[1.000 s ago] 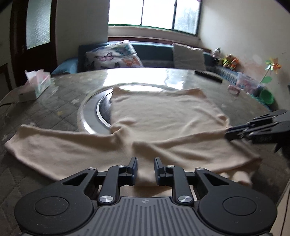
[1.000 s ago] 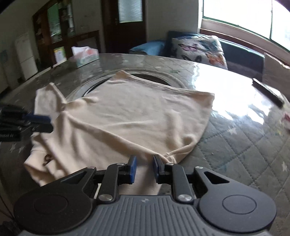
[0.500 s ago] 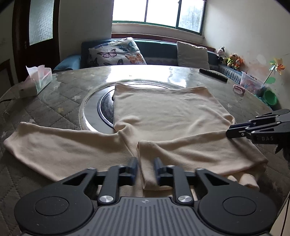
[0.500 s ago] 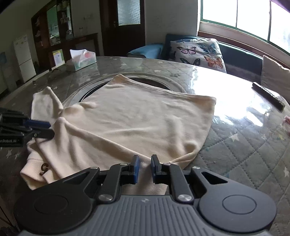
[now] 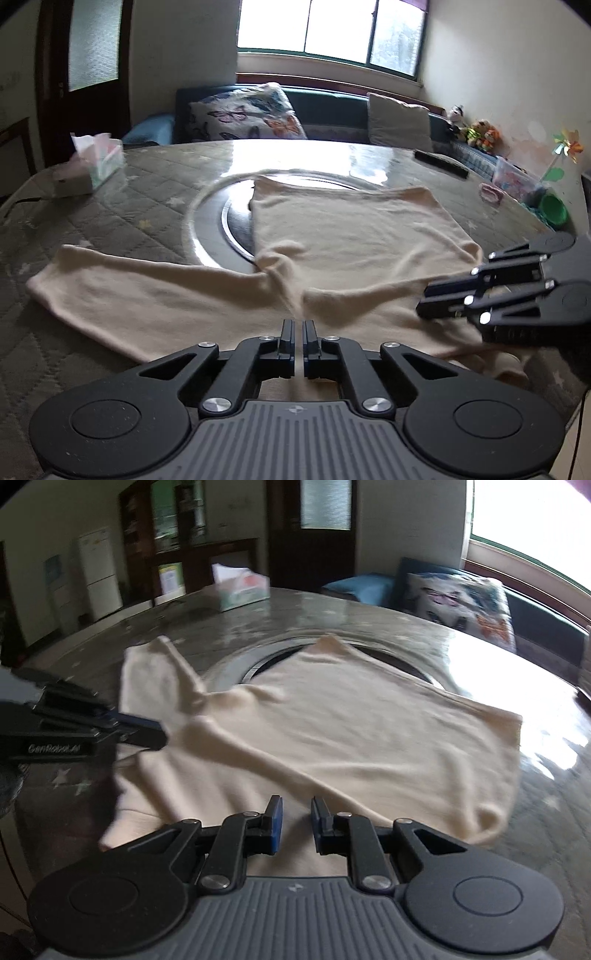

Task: Fold clothes
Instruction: 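Grasp the sleeve cuff with the left gripper and lift it toward the shirt body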

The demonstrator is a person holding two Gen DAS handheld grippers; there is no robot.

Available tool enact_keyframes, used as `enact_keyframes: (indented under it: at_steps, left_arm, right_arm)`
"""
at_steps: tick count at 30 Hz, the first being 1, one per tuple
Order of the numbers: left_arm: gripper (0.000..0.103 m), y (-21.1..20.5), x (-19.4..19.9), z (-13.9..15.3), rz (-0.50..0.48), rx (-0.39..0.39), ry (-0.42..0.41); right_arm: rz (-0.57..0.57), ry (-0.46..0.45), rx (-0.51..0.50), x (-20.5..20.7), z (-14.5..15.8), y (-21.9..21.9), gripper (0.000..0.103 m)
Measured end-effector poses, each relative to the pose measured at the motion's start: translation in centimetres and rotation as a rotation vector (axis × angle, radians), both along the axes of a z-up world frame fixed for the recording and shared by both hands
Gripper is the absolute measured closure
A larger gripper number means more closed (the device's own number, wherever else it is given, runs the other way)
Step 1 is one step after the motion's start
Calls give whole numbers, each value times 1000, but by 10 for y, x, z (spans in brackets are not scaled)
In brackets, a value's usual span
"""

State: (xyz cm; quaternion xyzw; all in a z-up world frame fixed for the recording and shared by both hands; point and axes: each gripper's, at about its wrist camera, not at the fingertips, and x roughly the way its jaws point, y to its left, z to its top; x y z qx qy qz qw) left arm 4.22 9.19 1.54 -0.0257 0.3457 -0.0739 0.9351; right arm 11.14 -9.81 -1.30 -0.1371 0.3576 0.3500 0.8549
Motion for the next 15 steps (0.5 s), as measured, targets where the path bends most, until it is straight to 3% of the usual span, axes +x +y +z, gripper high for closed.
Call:
enact_keyframes:
  at_steps: [5,7,9,15]
  left_arm:
    - [93,32,2,2,133,11,-1]
    - [87,47,4,2,190,9,2]
    - [72,60,5,3,249,15,0]
    - [64,94,9,4,384,45,-8]
  right_arm:
    - [67,-8,5,-7,-1,25,87]
    - [90,-11,7,-11,-1,33,87]
    - [115,-11,14,-14,-1,41,86]
    - [185,-31,6,-27,-3,61,85]
